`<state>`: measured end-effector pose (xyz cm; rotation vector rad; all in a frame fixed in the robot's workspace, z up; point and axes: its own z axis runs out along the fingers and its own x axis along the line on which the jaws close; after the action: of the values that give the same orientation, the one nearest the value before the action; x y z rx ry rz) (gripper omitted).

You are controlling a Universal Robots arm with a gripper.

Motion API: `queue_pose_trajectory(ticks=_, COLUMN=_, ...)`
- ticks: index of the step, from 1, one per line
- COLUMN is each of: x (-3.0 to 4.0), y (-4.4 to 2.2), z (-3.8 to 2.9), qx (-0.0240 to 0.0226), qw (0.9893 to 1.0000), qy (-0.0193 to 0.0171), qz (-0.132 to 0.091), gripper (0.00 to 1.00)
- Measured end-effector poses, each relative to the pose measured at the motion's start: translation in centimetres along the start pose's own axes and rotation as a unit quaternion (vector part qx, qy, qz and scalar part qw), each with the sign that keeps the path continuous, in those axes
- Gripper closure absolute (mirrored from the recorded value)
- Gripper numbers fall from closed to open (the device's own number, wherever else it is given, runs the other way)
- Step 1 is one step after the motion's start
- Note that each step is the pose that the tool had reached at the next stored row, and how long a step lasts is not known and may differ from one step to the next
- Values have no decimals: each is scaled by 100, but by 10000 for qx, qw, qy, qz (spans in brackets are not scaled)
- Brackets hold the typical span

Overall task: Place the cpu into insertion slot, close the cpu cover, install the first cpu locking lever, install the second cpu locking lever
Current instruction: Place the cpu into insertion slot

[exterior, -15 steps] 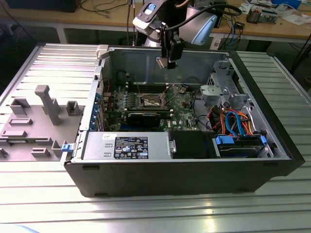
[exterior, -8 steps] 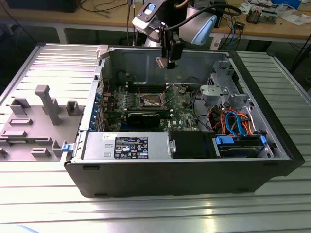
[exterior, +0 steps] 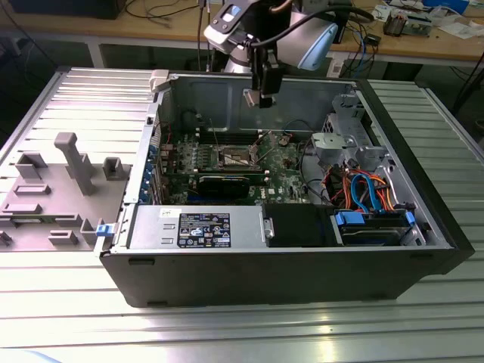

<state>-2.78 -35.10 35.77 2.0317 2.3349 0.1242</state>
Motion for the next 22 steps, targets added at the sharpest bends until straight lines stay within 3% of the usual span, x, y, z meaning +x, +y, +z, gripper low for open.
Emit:
queue_pose_trajectory(ticks=7, x=6, y=-35, z=35, qx=-6, qw=9995, qy=-30, qz=329, gripper=46)
queue_pose_trajectory(ticks=13, x=7, y=-41, z=111, qx=69, qw=9984, qy=-54, qz=558, gripper=46)
queue_pose_trajectory(ticks=15, x=7, y=-44, z=139, qx=105, qw=9978, qy=-58, qz=652, gripper=46)
queue_pose_trajectory(ticks=22, x=5, y=-63, z=300, qx=118, qw=9976, qy=-71, qz=672, gripper=46)
